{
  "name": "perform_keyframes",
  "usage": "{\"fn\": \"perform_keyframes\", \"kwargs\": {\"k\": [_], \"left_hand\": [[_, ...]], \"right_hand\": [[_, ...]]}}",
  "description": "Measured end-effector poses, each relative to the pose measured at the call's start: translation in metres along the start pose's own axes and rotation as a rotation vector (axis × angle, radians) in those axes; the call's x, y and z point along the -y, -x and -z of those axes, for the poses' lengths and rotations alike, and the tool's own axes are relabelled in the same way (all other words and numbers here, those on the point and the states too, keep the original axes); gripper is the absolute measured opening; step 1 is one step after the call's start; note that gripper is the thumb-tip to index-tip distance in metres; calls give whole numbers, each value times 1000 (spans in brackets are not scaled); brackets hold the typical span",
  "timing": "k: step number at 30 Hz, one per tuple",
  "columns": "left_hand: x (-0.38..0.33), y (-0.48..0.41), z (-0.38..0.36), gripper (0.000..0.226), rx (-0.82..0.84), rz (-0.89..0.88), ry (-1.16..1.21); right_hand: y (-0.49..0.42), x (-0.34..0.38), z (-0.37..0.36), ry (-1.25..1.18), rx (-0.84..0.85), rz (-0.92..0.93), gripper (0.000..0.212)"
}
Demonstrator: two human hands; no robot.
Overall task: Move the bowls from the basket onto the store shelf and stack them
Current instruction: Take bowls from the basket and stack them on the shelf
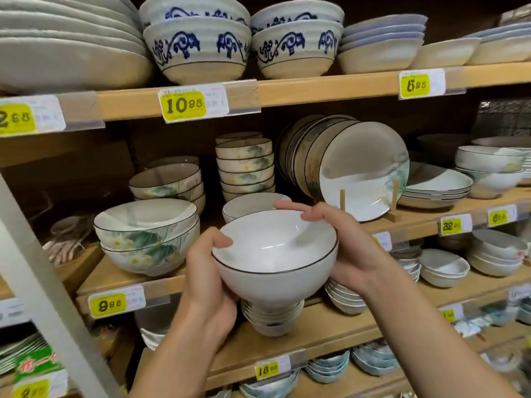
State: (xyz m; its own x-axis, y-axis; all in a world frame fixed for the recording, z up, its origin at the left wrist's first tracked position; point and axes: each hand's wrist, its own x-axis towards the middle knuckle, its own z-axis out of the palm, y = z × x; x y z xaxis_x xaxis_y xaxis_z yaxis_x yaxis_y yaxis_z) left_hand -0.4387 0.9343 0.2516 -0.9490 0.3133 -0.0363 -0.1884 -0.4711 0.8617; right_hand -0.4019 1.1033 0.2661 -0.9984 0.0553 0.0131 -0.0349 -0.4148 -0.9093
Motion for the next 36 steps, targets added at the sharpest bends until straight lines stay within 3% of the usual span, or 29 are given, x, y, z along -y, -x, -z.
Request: {"fn": "perform_keyframes", "kwargs": {"k": [3,6,10,12,14,16,20,23,27,30,36], "left_hand": [[-4,-7,-4,43,64,106,-15],[3,-3,-7,40,-9,29,4],[35,22,-12,81,74,-317,-78],[38,26,-15,103,81,-352,-125],[26,19,-13,106,30,-374,-135],[12,8,-8,99,-19,-374,-122],[-6,-14,-17,74,-46,-357,-156],[-26,-40,-34,48,-134,-456,-244],[-46,-81,-45,35,-206,-527,-396],[-47,-110,-42,48,-224,-527,-577],[-16,-133,-25,45,-308,-492,-800]], "right_hand": [[-5,-2,-1,-138,4,-35,57],[-3,-12,-4,-206,-163,26,52],[3,-18,-15,-128,-417,181,36],[12,-24,-22,-40,-424,251,35],[21,-33,-24,-9,-337,274,53],[24,-36,-22,-43,-292,301,62],[-2,-20,-24,103,-323,307,58],[-36,8,-26,185,-358,367,57],[-82,28,-23,351,-365,443,61],[-107,27,-14,410,-373,486,36],[-133,3,7,520,-389,488,33]]}}
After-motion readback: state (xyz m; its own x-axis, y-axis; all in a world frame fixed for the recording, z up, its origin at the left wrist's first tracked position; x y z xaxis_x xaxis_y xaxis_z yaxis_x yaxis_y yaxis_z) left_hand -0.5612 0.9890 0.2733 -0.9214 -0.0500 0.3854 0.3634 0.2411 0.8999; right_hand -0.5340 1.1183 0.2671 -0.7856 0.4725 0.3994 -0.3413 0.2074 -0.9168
